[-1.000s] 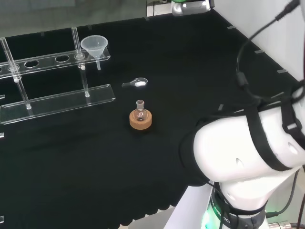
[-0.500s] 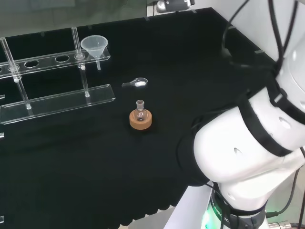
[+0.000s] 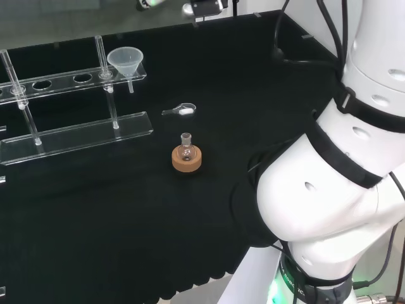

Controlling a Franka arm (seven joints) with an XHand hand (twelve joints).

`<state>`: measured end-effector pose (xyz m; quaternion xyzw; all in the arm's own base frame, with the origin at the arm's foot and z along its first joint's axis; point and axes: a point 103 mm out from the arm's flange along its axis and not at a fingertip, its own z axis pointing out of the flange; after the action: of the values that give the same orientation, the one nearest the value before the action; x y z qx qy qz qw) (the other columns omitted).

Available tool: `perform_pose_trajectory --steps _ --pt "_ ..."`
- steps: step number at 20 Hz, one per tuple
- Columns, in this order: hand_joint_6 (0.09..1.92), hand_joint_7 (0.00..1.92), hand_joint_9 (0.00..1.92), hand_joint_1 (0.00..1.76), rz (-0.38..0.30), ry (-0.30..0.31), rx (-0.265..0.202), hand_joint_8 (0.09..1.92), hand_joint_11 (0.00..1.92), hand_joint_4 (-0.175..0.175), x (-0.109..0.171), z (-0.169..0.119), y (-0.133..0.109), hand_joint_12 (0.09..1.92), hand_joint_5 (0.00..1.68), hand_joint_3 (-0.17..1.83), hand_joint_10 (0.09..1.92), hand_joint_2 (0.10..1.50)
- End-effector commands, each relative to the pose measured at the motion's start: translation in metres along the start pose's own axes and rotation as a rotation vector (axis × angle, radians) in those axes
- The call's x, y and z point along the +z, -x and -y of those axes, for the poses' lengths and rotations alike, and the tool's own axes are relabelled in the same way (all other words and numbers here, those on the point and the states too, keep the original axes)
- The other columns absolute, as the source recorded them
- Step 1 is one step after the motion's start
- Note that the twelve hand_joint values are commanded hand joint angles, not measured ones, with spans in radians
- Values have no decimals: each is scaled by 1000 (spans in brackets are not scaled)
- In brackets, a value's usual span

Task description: Pick up the funnel from the transparent funnel stand.

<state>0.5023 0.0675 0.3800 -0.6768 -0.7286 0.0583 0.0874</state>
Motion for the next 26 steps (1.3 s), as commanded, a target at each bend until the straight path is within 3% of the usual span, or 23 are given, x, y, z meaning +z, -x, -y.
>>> perform_pose_trajectory --steps 1,8,12,14,19,26 --pt "87 29 133 314 92 -97 -76 488 120 6 37 -34 -29 1366 143 301 669 967" --pt "87 0 33 525 150 -227 -77 428 86 39 52 -48 -53 1478 113 297 796 791" --pt "87 0 1 592 178 -300 -59 122 94 65 61 -57 -60 1541 23 308 664 739" --pt "87 0 0 611 186 -300 -59 87 99 68 65 -60 -61 1559 5 309 613 725" --pt "87 46 0 626 215 -315 -49 87 164 67 67 -64 -61 1568 0 364 846 676" --pt "87 23 0 644 243 -340 -27 149 196 64 74 -68 -59 1564 14 442 903 625"
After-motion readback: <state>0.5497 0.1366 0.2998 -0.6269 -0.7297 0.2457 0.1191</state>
